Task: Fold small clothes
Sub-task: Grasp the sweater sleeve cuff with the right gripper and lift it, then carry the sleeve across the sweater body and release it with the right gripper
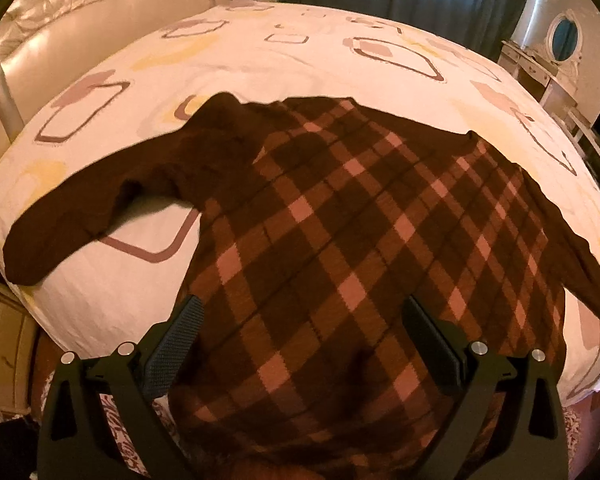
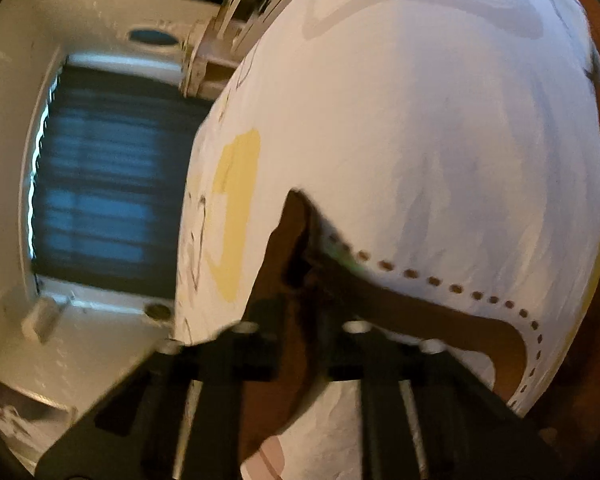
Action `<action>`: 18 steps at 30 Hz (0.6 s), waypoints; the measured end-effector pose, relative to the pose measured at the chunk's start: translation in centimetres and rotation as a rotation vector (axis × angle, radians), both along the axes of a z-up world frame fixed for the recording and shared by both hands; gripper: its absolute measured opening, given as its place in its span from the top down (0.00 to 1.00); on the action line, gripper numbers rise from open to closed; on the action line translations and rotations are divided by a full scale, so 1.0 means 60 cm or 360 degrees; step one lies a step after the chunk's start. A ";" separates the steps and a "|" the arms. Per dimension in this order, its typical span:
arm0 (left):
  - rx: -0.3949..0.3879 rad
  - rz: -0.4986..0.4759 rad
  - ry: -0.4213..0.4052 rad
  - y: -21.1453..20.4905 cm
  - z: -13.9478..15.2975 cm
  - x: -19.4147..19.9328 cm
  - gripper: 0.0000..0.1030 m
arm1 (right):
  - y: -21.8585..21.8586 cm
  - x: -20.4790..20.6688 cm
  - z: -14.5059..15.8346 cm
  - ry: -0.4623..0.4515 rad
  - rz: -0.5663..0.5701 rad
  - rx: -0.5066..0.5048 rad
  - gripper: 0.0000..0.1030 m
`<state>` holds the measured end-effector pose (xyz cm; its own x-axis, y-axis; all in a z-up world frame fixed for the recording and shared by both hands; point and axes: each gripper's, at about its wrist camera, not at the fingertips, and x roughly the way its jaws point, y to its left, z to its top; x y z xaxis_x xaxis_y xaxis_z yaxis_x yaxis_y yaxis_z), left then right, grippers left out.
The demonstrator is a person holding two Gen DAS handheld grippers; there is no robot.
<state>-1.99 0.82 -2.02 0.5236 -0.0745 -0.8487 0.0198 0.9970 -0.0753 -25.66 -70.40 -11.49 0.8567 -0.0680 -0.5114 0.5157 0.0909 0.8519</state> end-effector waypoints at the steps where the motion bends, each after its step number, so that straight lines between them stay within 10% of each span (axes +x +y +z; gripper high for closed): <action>1: 0.0007 -0.0009 0.0002 0.004 -0.001 -0.001 0.04 | 0.001 0.000 0.007 0.0019 0.0008 -0.0029 0.95; 10: 0.0002 0.0021 -0.0058 0.071 0.019 0.000 0.04 | 0.073 0.081 0.189 -0.0197 0.0187 -0.0326 0.96; 18: -0.0127 0.0162 -0.0081 0.157 0.039 0.002 0.04 | 0.299 0.206 0.343 -0.0395 0.0652 -0.0647 0.96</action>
